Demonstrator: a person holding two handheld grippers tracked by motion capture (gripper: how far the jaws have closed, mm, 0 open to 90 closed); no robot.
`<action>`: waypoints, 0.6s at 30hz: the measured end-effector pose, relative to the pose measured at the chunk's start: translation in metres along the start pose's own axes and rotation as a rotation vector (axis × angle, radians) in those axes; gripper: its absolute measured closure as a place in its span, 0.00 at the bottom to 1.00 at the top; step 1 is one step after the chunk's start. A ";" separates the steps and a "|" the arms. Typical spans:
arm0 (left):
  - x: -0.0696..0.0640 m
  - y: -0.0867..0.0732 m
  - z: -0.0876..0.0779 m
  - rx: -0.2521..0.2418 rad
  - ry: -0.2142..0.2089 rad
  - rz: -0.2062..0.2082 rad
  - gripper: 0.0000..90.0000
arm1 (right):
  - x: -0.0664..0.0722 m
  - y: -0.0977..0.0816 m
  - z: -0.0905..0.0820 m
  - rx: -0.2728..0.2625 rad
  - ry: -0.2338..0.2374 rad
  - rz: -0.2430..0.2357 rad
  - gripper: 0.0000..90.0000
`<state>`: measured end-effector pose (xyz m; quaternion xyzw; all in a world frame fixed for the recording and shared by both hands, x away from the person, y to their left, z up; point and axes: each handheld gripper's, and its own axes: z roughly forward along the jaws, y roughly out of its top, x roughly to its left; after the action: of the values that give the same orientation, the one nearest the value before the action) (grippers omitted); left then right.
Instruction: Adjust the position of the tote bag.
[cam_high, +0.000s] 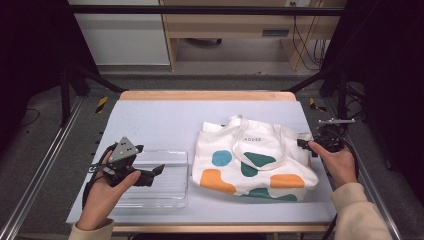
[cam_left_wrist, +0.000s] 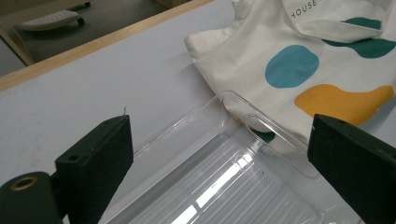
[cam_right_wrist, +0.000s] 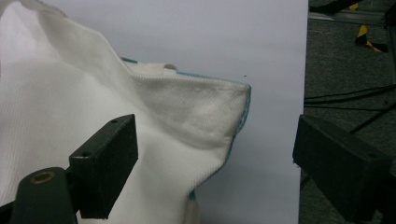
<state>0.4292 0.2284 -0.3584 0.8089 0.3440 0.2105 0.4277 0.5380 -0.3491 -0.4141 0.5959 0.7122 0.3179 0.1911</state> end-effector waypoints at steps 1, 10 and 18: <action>0.000 0.000 0.000 0.000 0.000 0.000 0.07 | 0.000 0.001 0.002 -0.008 0.014 0.000 0.18; -0.002 -0.001 0.001 0.003 -0.009 -0.001 0.07 | 0.004 0.004 0.013 0.002 0.044 -0.002 0.35; -0.003 -0.001 0.003 0.001 -0.018 -0.009 0.07 | 0.016 0.003 0.002 -0.040 0.013 -0.023 0.58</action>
<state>0.4288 0.2254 -0.3606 0.8094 0.3437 0.2012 0.4315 0.5378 -0.3325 -0.4116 0.5819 0.7137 0.3336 0.2019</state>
